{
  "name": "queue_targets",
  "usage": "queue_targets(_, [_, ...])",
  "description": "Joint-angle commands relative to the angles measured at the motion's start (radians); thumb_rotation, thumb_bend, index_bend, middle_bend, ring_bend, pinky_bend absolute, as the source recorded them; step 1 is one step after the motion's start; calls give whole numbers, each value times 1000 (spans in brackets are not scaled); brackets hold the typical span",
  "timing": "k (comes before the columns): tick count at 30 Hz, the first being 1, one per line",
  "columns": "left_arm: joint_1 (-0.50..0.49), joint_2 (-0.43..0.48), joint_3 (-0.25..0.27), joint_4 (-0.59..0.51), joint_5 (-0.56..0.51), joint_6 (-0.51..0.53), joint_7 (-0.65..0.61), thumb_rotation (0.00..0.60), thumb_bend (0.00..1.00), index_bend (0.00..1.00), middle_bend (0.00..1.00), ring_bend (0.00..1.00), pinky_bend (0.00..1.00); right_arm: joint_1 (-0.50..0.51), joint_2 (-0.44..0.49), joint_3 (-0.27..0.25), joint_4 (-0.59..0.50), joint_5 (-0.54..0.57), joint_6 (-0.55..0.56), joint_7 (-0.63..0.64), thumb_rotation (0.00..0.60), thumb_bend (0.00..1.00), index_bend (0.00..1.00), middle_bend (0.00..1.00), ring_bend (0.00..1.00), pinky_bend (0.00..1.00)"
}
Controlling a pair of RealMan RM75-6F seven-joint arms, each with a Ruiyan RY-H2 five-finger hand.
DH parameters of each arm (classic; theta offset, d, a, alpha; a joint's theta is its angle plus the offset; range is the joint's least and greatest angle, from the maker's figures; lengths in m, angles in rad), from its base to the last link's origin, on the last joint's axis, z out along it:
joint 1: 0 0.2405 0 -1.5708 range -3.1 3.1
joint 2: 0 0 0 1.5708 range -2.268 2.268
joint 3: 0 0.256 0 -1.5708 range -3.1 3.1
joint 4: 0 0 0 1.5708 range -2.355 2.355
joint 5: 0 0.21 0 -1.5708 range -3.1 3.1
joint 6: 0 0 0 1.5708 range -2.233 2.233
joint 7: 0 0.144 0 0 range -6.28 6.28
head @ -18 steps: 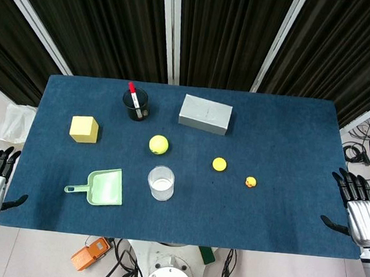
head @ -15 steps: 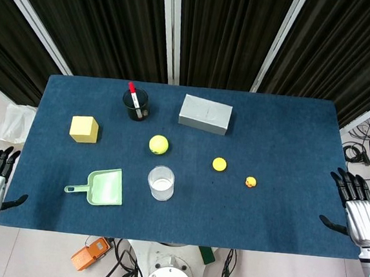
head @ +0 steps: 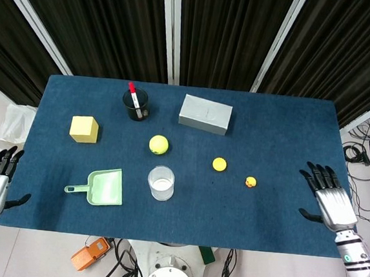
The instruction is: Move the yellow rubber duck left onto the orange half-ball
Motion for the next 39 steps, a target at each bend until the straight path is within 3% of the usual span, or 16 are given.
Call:
queue_targets(1, [1, 0, -1, -1, -2, 0, -1, 600, 50, 72, 18, 0, 13, 134, -67, 40, -17, 63, -201, -125, 600, 295, 214, 11, 0, 43])
queue_targets(6, [5, -2, 0, 4, -11, -4, -5, 600, 50, 73, 18, 0, 13, 228, -161, 63, 44, 117, -338, -189, 600, 363, 261, 28, 0, 72])
queue_targets(15, [20, -5, 2, 17, -25, -1, -18, 600, 50, 72, 18, 0, 13, 303, -253, 74, 136, 196, -436, -250, 600, 449, 342, 72, 15, 102])
queue_targets(26, [25, -1, 0, 17, -30, -2, -18, 600, 50, 72, 18, 0, 13, 327, -291, 62, 193, 203, -451, -194, 600, 462, 412, 119, 53, 129])
queue_targets(39, [30, 2, -2, 16, -35, -4, -16, 600, 50, 72, 18, 0, 13, 335, -320, 42, 241, 162, -416, -118, 600, 491, 602, 177, 111, 166])
